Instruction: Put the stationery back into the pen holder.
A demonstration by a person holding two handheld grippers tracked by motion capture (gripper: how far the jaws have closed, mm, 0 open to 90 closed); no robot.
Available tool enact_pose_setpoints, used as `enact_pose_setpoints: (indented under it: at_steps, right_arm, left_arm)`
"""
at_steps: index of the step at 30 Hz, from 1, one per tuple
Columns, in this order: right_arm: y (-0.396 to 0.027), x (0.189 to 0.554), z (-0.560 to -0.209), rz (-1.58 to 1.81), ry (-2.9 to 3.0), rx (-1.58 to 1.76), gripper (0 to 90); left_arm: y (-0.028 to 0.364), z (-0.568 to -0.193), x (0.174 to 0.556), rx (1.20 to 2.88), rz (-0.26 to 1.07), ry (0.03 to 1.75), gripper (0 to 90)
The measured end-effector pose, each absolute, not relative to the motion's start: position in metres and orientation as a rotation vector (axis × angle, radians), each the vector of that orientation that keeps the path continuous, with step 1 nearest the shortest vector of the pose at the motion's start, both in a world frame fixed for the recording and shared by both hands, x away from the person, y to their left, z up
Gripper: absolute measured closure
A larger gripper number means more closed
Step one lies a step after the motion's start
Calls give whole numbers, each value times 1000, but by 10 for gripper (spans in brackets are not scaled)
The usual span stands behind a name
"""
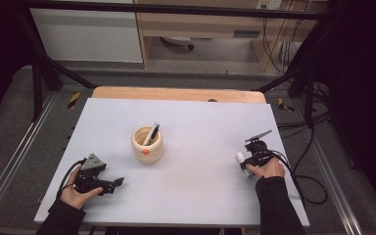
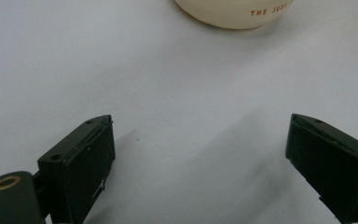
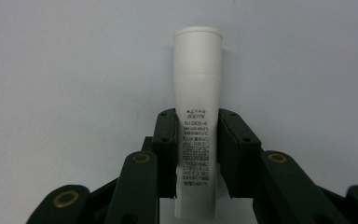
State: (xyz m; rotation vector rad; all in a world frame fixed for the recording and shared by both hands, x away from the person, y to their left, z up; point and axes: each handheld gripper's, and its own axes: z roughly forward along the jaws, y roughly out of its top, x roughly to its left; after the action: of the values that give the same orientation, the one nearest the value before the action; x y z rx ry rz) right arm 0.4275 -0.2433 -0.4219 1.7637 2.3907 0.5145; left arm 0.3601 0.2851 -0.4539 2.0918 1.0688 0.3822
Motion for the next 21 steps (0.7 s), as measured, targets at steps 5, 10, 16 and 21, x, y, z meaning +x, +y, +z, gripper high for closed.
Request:
enact_pose_setpoints:
  at_steps: [5,10,16,21]
  right_arm:
    - [-243,428,-422,500,2393,1783,705]
    - [-244,429,-421,500,2405,1797,707]
    - [-245,428,-419,510,2410,1799,708]
    - [-246,428,-419,513,2426,1794,709]
  left_arm:
    - [285,-454,360,2092,382,1069,80]
    - [285,-454,360,2090,384,1072,80]
    - [285,-454,360,2090,384,1072,80]
    - [285,-454,360,2090,384,1072,80]
